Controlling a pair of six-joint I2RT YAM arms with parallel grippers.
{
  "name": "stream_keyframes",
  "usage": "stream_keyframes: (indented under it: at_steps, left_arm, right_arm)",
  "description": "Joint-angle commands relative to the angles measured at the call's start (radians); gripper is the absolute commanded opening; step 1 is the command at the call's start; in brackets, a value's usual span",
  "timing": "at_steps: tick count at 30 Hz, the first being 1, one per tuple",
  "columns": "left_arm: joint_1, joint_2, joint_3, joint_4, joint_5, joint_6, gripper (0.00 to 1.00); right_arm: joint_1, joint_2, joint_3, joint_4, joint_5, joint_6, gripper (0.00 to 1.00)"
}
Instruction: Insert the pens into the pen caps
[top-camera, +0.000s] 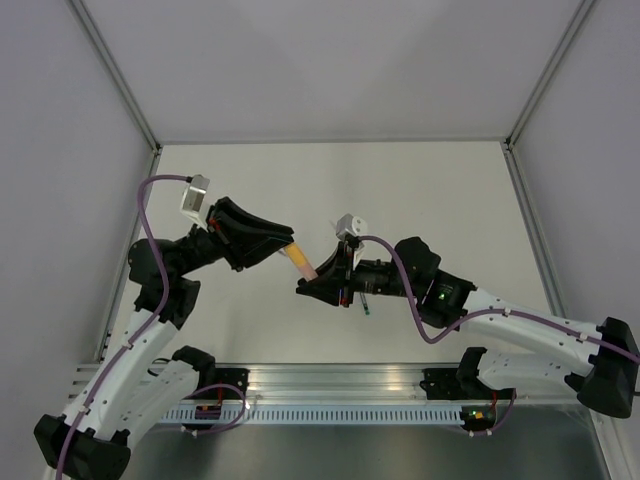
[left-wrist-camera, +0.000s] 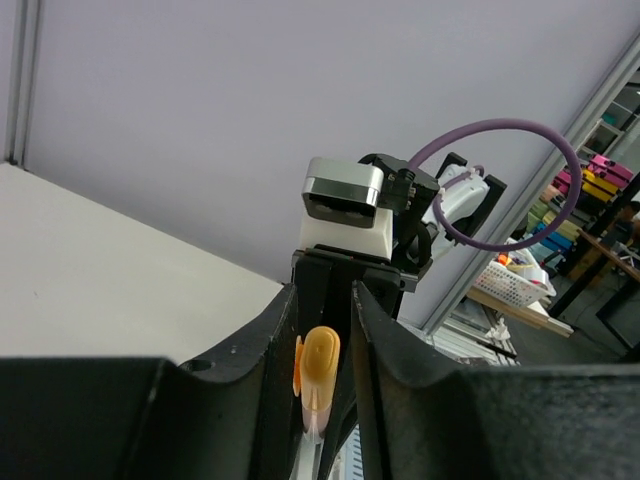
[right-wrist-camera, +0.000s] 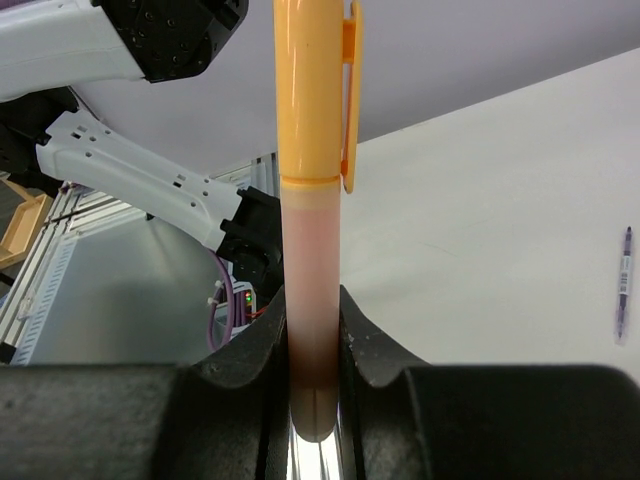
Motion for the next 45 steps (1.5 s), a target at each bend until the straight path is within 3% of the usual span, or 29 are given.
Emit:
stream_keyframes:
  at_steps: [1,8,10,11,12,13,19,30,31,32,34,35,36,45]
  left_arm:
    - [-0.002,-0.019,-0.027,0.049,0.028,-0.009,0.32]
    - [-0.002,-0.031,-0.075,0.069,0.038,0.000,0.31]
    - [-0.002,-0.031,-0.081,0.075,0.039,-0.006,0.26]
    - [-0.002,-0.029,-0.082,0.080,0.041,-0.006,0.22]
    - [-0.002,-0.028,-0.086,0.093,0.045,-0.012,0.07]
    - [-0.002,-0.026,-0.092,0.096,0.047,-0.015,0.02]
    - [-0.002,-0.022,-0.151,0.195,0.070,-0.075,0.02]
    - [-0.002,-0.042,-0.185,0.195,0.110,-0.040,0.02]
    - [-0.002,-0.046,-0.181,0.187,0.108,-0.037,0.05]
    - [-0.002,-0.051,-0.176,0.170,0.105,-0.035,0.26]
    - [-0.002,-0.062,-0.153,0.155,0.102,-0.034,0.47]
    - [-0.002,-0.066,-0.142,0.124,0.101,-0.025,0.65]
    - [-0.002,-0.071,-0.118,0.101,0.096,-0.017,0.71]
    - [-0.002,-0.154,0.003,-0.138,-0.040,0.134,0.87]
  right_arm:
    - [-0.002,0.011,0.048,0.056,0.006,0.016,0.00]
    - [0.000,0.032,0.066,0.076,0.010,0.039,0.00]
    - [0.000,0.035,0.071,0.076,0.011,0.041,0.00]
    - [0.000,0.037,0.071,0.079,0.013,0.042,0.00]
    - [-0.002,0.037,0.072,0.082,0.013,0.045,0.00]
    - [-0.002,0.037,0.072,0.085,0.013,0.049,0.00]
    - [-0.002,0.045,0.078,0.131,0.057,0.047,0.00]
    - [-0.002,0.069,0.167,0.086,0.062,0.042,0.00]
    - [-0.002,0.068,0.166,0.083,0.062,0.039,0.00]
    - [-0.002,0.066,0.163,0.080,0.062,0.038,0.00]
    - [0.000,0.063,0.155,0.067,0.057,0.029,0.00]
    - [-0.002,0.062,0.149,0.062,0.051,0.029,0.00]
    - [0.000,0.060,0.146,0.056,0.045,0.024,0.00]
    - [0.000,0.046,0.120,0.036,-0.018,0.027,0.00]
